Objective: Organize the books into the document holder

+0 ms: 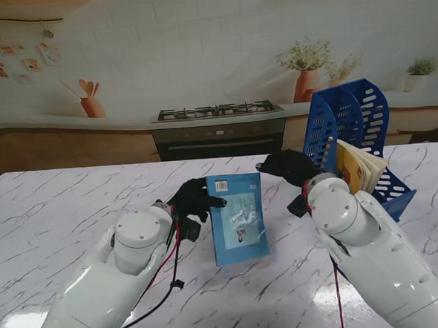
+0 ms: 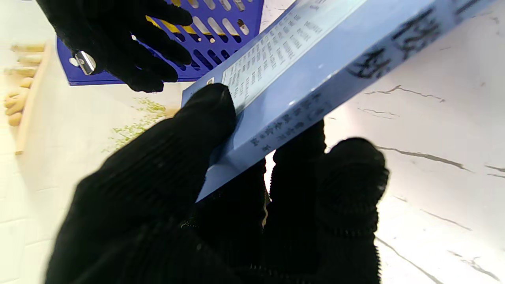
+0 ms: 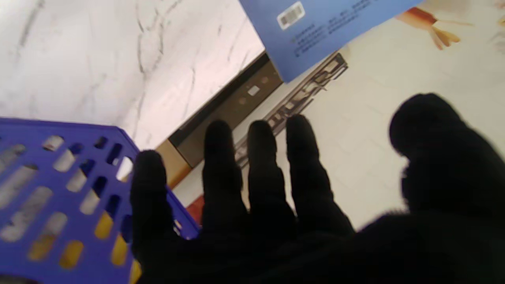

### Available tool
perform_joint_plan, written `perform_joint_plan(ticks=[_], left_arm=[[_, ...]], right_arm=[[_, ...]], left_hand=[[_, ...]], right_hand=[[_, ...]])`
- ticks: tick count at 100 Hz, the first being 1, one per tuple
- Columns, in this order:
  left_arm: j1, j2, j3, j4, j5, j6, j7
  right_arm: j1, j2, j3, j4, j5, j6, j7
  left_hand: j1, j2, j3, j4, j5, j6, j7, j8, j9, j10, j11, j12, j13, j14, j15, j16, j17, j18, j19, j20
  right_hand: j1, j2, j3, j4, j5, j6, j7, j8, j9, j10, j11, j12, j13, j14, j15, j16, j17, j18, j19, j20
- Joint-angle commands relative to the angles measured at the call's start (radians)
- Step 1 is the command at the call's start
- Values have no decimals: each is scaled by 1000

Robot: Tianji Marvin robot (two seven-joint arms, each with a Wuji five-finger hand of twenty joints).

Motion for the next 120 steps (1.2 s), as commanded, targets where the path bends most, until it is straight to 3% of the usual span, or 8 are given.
perform_joint_plan(ticks=[1, 15, 36, 82, 104, 105, 114, 120], left_arm=[[1, 7, -8, -31, -2, -35, -19], [6, 18, -19, -63, 7, -49, -43], [14, 24, -22, -111, -4, -65, -54], [-23, 32, 9, -137, 34, -104, -74], [-30, 40, 2, -144, 19, -122, -104], [-31, 39, 2, -144, 18, -122, -104], [-31, 38, 0, -145, 21, -118, -96], [-29, 38, -1, -148, 33, -117, -91]], right_arm=[[13, 13, 11, -17, -20, -24, 32], [43, 38, 36, -4, -29, -129, 127], [116, 71, 33, 42, -49, -232, 261], [249, 83, -57, 218, 66, -470, 370], [297, 80, -75, 294, 181, -572, 412], [298, 80, -76, 295, 184, -574, 416], [310, 88, -79, 301, 203, -578, 459], [319, 94, -83, 308, 217, -584, 495]], left_hand=[[134, 59, 172, 48, 76, -169, 131, 45, 40, -63, -1, 23, 84, -30, 72, 22, 52, -95, 86, 10], [137, 62, 167, 52, 76, -168, 131, 47, 43, -60, -8, 34, 84, -28, 75, 27, 53, -97, 92, 10], [145, 73, 151, 57, 67, -159, 127, 54, 45, -50, -26, 55, 80, -29, 81, 37, 44, -93, 99, 10], [145, 75, 148, 58, 64, -160, 125, 55, 48, -51, -37, 68, 82, -29, 81, 39, 43, -96, 105, 7], [146, 80, 142, 58, 60, -160, 124, 57, 46, -51, -42, 73, 80, -34, 82, 40, 39, -95, 111, 7], [147, 80, 141, 58, 61, -159, 124, 58, 47, -50, -43, 75, 71, 0, 83, 43, 39, -95, 111, 7], [150, 80, 138, 61, 61, -158, 124, 59, 49, -48, -47, 80, 66, 8, 90, 47, 39, -95, 112, 6], [149, 80, 137, 61, 60, -160, 123, 60, 51, -51, -49, 82, 76, -35, 92, 45, 39, -96, 112, 6]], right_hand=[[14, -32, -13, -47, -32, -48, -10, 13, -37, -42, -24, 7, -33, -42, -30, -4, -36, -61, -39, 0], [5, -47, -5, -48, -47, -61, -17, 7, -45, -69, -55, -5, -64, -60, -62, -16, -58, -71, -104, 0], [-61, -70, 30, -52, -60, -61, -17, 9, -48, -78, -84, -8, -71, -15, -84, -26, -56, -61, -143, 15], [-156, -108, 90, -58, -97, -107, -36, -6, -53, -121, -121, -16, -120, -43, -111, -51, -87, -56, -234, 13], [-149, -137, 113, -63, 12, -161, 67, 53, 81, -151, -29, 52, -66, -73, -74, -24, -86, -56, -253, 21], [-145, -139, 113, -63, 22, -162, 78, 59, 92, -151, -19, 61, -54, -75, -67, -19, -82, -55, -251, 23], [-103, -138, 99, -61, 83, -193, 135, 115, 162, -156, 40, 133, 18, -91, -21, 27, -56, -54, -229, 53], [-64, -135, 89, -57, 132, -219, 173, 152, 219, -161, 80, 170, 105, -111, 33, 70, -10, -52, -183, 91]])
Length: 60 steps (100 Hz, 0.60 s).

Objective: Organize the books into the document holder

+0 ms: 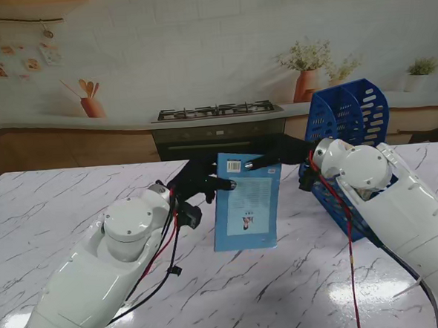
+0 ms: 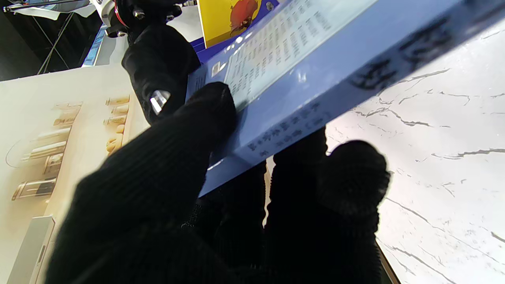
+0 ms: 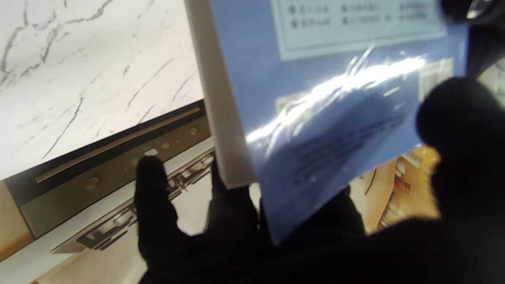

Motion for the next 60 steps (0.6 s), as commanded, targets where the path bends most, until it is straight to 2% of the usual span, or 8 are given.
perform_joint_plan(ticks=[1, 9, 18, 27, 33, 48, 52, 60], left_arm=[[-3, -4, -2, -12, 10, -21, 1], [1, -6, -8, -16, 4, -18, 5], [3, -7, -10, -19, 14, -14, 17], [1, -9, -10, -18, 28, -13, 30], [0, -12, -10, -15, 24, -14, 37], [0, -17, -6, -9, 24, -21, 54], [-1, -17, -5, -6, 23, -24, 56], [-3, -21, 0, 1, 24, -28, 65]], right_arm=[[10, 6, -9, 3, 12, -8, 19], [25, 17, -16, 18, 40, -17, 81], [35, 26, -23, 28, 62, -21, 131], [38, 33, -24, 31, 86, -19, 173], [33, 35, -20, 29, 93, -18, 183], [24, 41, -10, 28, 122, -5, 225], [24, 42, -8, 31, 137, 0, 236], [18, 40, -2, 32, 155, 7, 241]], left_hand=[[149, 80, 138, 62, 60, -160, 120, 47, 50, -50, -16, 18, 75, -41, 62, -5, 38, -100, 96, 5], [150, 81, 138, 62, 60, -159, 120, 48, 51, -48, -18, 20, 65, 2, 61, -3, 36, -101, 98, 5], [150, 80, 137, 62, 61, -159, 120, 48, 52, -49, -19, 21, 67, -17, 67, -2, 37, -102, 100, 6], [149, 79, 139, 62, 61, -161, 120, 49, 53, -50, -21, 23, 77, -42, 67, -6, 40, -105, 101, 5], [149, 79, 140, 62, 62, -160, 120, 49, 54, -49, -21, 25, 71, -3, 65, -5, 42, -103, 102, 4], [149, 79, 142, 62, 63, -161, 120, 51, 56, -48, -22, 29, 74, -21, 71, -6, 46, -106, 104, 2], [149, 78, 142, 62, 63, -161, 120, 51, 56, -49, -23, 29, 73, -4, 69, -7, 47, -106, 103, 1], [148, 78, 142, 61, 63, -162, 120, 51, 58, -49, -23, 30, 83, -43, 70, -9, 47, -107, 104, 0]], right_hand=[[25, -26, -12, -36, 36, -60, 39, 35, 44, -38, 30, 32, 65, -59, 47, 34, 17, -52, 31, 28], [80, -36, -39, -54, 57, -86, 79, 51, 73, -42, 63, 59, 96, -67, 76, 60, 33, -54, 53, 47], [187, -59, -82, -66, 25, -143, 255, -55, 103, -53, 92, 86, 126, -76, 101, 86, 53, -59, 75, 67], [192, -61, -79, -65, 26, -148, 281, -62, 110, -50, 101, 90, 136, -76, 113, 93, 63, -58, 89, 74], [225, -68, -65, -67, 15, -164, 335, -90, 117, -49, 117, 98, 152, -78, 134, 105, 87, -64, 118, 89], [288, -68, 222, -77, 53, -184, 389, -79, 176, -36, 124, 227, 235, -92, 303, 196, 250, -126, 350, 222], [285, -62, 265, -84, 54, -179, 392, -67, 178, -33, 126, 233, 238, -88, 335, 211, 268, -130, 385, 237], [288, -39, 330, -79, 46, -167, 406, -9, 174, -17, 135, 236, 243, -86, 386, 224, 306, -156, 472, 267]])
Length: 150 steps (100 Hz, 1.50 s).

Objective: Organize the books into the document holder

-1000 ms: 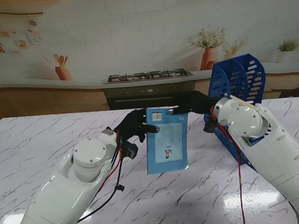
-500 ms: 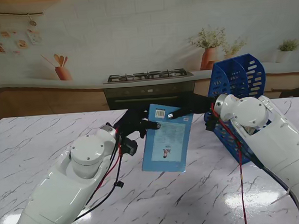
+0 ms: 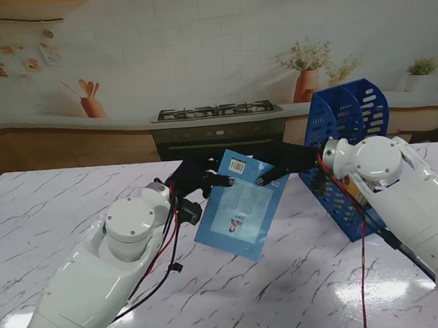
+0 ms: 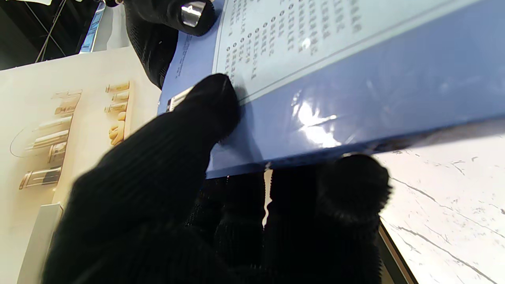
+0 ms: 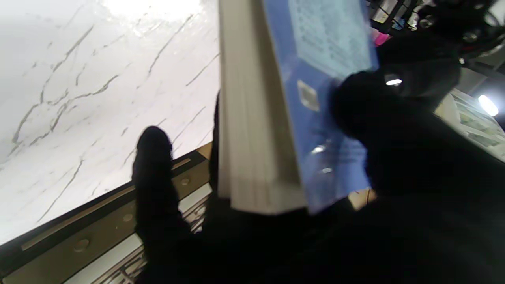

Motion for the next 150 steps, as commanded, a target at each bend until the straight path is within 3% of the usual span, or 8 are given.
perform_joint_plan(ticks=[1, 29, 48, 74, 85, 99, 116, 150], left_arm=[[-6, -10, 2, 11, -4, -28, 6], [-11, -27, 11, 40, 9, -26, 62], [-22, -35, 21, 65, 23, -32, 87], [-47, -43, 46, 101, 21, -56, 100], [-53, -42, 54, 110, 23, -75, 92], [-55, -32, 63, 110, 67, -89, 74], [-52, -23, 70, 111, 130, -106, 70], [-27, 3, 32, 111, 137, -82, -6]], right_arm=[[-16, -2, 1, -1, 0, 2, -4], [-78, -5, 55, -67, 26, 37, -21], [-159, -6, 106, -162, -30, 72, -92], [-247, 3, 181, -269, -96, 83, -120], [-284, 5, 221, -312, -111, 79, -135], [-326, 4, 270, -355, -110, 88, -145], [-384, 6, 341, -422, -134, 109, -160], [-502, 14, 528, -572, -209, 187, -156]], left_hand=[[149, 103, 144, 63, 52, -121, 120, 54, 45, -48, -12, 20, 82, -45, 53, 3, 47, -108, 37, -15], [147, 107, 136, 59, 50, -126, 118, 52, 42, -49, -19, 16, 87, -45, 47, 1, 49, -107, 36, -17], [149, 117, 115, 54, 45, -129, 110, 40, 37, -36, -36, -6, 84, -38, 42, 1, 47, -102, 37, -20], [140, 142, -58, 40, -73, -89, 58, -170, -20, 46, -59, -121, -27, 0, 22, -53, -98, -42, 38, 58], [109, 184, -102, 35, -95, -51, -127, -413, -110, 71, -67, -178, -159, 60, -45, -104, -284, 36, -47, 167], [-2, 272, -109, 57, -62, -15, -452, -648, -311, 66, 63, -422, -367, 101, -218, -203, -586, 129, -258, 312], [-76, 302, -202, 57, -46, -33, -658, -787, -409, 57, -40, -523, -548, 118, -421, -310, -832, 155, -474, 267], [-96, 312, -270, 54, -54, -30, -711, -800, -471, 67, -98, -558, -632, 89, -546, -376, -945, 132, -581, 209]], right_hand=[[37, 28, 129, -14, 47, -155, 136, 73, 35, -4, 22, 15, 38, -46, 49, 26, 31, -158, 75, 36], [95, 216, 192, 74, 39, -127, 81, 432, 22, 29, 218, 35, 169, -88, 345, 90, 267, -236, 439, 147], [130, 340, 116, 178, 42, -137, 148, 596, 17, -2, 484, 123, 320, -209, 690, 167, 641, -416, 781, 23], [130, 387, 87, 223, 25, -159, 243, 644, 23, -33, 661, 211, 367, -383, 943, 295, 867, -550, 933, -30], [135, 389, 85, 222, 20, -158, 265, 645, 22, -33, 677, 222, 367, -397, 956, 315, 868, -563, 941, -16], [141, 392, 79, 216, 20, -165, 280, 639, 24, -38, 680, 226, 368, -399, 951, 320, 869, -566, 938, -10], [143, 392, 79, 211, 19, -165, 287, 634, 24, -38, 680, 228, 368, -399, 950, 323, 869, -566, 937, -7], [140, 394, 77, 209, 10, -166, 287, 627, 21, -41, 680, 232, 369, -398, 950, 326, 869, -566, 936, -5]])
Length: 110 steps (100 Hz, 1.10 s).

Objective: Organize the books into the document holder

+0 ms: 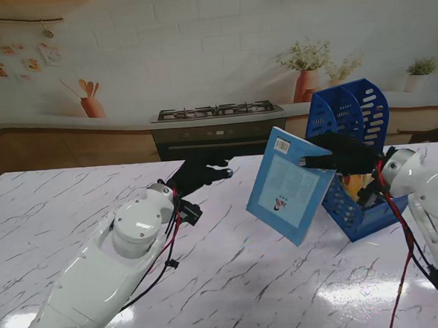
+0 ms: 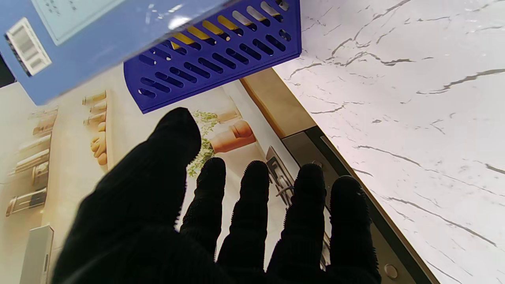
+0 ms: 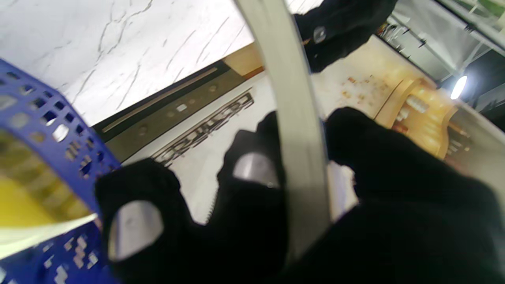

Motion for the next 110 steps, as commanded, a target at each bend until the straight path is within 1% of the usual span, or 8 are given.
perform_joint_plan(ticks=[1, 11, 25, 29, 36, 60, 76, 110], left_arm=[[16, 8, -6, 6, 7, -11, -18], [32, 16, -15, -5, 24, 1, -32], [47, 23, -24, -14, 49, 8, -40], [49, 24, -27, -14, 50, 9, -42], [53, 26, -31, -14, 51, 11, -47], [62, 29, -36, -3, 53, 15, -57], [70, 30, -41, -5, 49, 27, -61], [85, 35, -55, -16, 55, 42, -71]], right_arm=[[-19, 7, 25, -19, -15, 4, -14], [-48, 9, 75, -51, -49, 22, -15], [-90, 8, 141, -100, -84, 65, -23], [-103, 9, 160, -113, -92, 78, -22], [-124, 10, 194, -130, -106, 87, -21], [-190, 18, 297, -170, -157, 115, 6], [-222, 21, 346, -184, -188, 134, 16], [-246, 26, 415, -203, -248, 149, 32]], left_hand=[[-23, 29, -19, 28, 6, -17, -5, -2, -26, -10, -12, -17, -21, -23, -28, -15, -19, -13, -32, -14], [-14, 33, -27, 30, 10, -12, -6, 4, -6, -4, 13, 2, -1, -17, 7, 10, -11, -20, 10, 16], [-11, 35, -28, 30, 15, -17, 1, 9, 4, -13, 24, 12, 3, -15, 13, 16, -12, -19, 12, 22], [-10, 35, -28, 30, 15, -17, 2, 10, 4, -14, 24, 13, 2, -16, 13, 17, -12, -19, 11, 22], [-9, 34, -28, 31, 16, -17, 4, 11, 5, -15, 24, 14, 1, -16, 12, 17, -14, -20, 8, 23], [-3, 33, -23, 31, 20, -18, 19, 21, 14, -20, 33, 23, 7, -13, 17, 21, -12, -23, 7, 27], [1, 32, -21, 31, 23, -12, 24, 24, 17, -16, 35, 25, 12, -12, 22, 25, -13, -24, 8, 30], [1, 31, -19, 29, 26, -13, 29, 27, 13, -18, 33, 25, 9, -14, 23, 26, -16, -25, 7, 35]], right_hand=[[142, 171, 132, 126, 73, -391, 252, 68, 29, -66, 85, 25, 30, -158, 59, 19, 53, -567, 267, 16], [140, 173, 131, 127, 71, -395, 250, 66, 27, -69, 85, 26, 30, -160, 60, 20, 53, -567, 267, 17], [136, 174, 128, 132, 68, -398, 247, 65, 26, -71, 86, 30, 30, -158, 70, 24, 57, -575, 282, 33], [136, 174, 126, 134, 68, -399, 246, 65, 27, -71, 86, 31, 30, -154, 75, 26, 59, -580, 282, 54], [134, 173, 126, 137, 68, -398, 245, 65, 27, -71, 85, 32, 29, -153, 81, 28, 61, -583, 282, 74], [133, 173, 126, 138, 67, -397, 242, 65, 27, -71, 85, 33, 30, -153, 88, 31, 65, -580, 282, 94], [132, 174, 124, 139, 67, -398, 240, 65, 26, -71, 85, 34, 29, -153, 91, 32, 68, -575, 282, 119], [130, 177, 120, 137, 63, -399, 235, 66, 21, -73, 84, 36, 29, -151, 92, 32, 69, -573, 282, 130]])
